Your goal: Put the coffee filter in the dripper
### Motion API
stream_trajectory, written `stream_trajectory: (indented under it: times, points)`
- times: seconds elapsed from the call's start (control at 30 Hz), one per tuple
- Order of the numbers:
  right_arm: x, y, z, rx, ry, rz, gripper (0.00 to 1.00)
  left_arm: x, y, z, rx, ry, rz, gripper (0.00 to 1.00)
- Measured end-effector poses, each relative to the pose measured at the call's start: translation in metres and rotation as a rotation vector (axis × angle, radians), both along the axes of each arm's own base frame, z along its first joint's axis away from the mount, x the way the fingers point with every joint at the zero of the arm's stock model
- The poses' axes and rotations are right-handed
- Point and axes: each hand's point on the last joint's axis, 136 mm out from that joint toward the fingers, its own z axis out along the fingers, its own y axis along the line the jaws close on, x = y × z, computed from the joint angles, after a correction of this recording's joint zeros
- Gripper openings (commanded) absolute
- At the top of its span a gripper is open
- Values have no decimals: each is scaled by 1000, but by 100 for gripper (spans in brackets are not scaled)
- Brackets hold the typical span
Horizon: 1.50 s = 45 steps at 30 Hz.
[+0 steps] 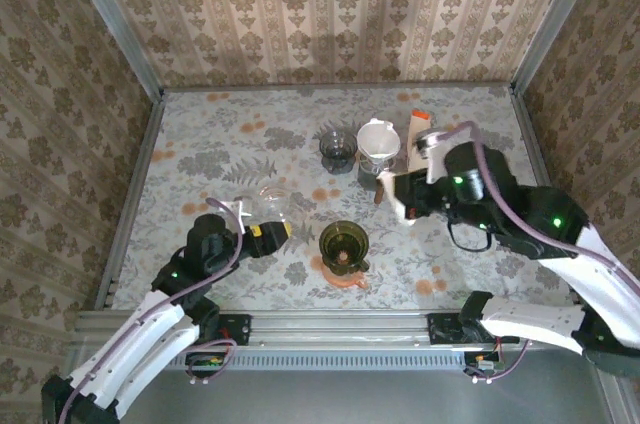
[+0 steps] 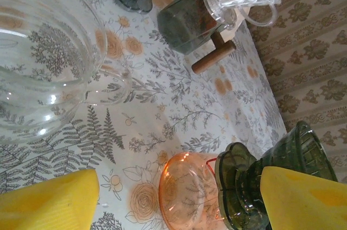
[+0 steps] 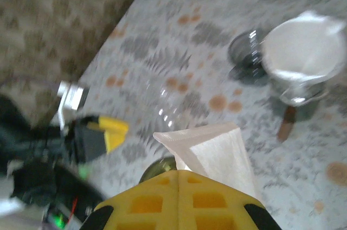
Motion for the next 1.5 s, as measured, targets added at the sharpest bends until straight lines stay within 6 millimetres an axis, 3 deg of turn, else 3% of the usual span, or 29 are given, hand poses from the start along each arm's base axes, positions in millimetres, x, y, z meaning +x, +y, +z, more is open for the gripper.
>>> stream_trajectory:
  times: [0.13, 0.27, 0.63, 0.8, 1.1, 1.5]
  points:
    - [-17, 35, -25, -133, 94, 122, 0, 0, 2, 2, 1, -10, 2, 80]
    - [-26, 51, -47, -259, 171, 169, 0, -2, 3, -1, 11, 3, -1, 80]
    - [-33, 45, -71, -433, 279, 164, 0, -4, 1, 4, 10, -11, -24, 80]
    - [-28, 61, -92, -499, 326, 183, 0, -5, 2, 4, 8, -12, -27, 79]
    - [-20, 88, -103, -541, 344, 241, 0, -6, 0, 7, -4, -18, -41, 79]
    - [-16, 99, -116, -561, 358, 278, 0, -7, -2, 11, -17, -29, -53, 80]
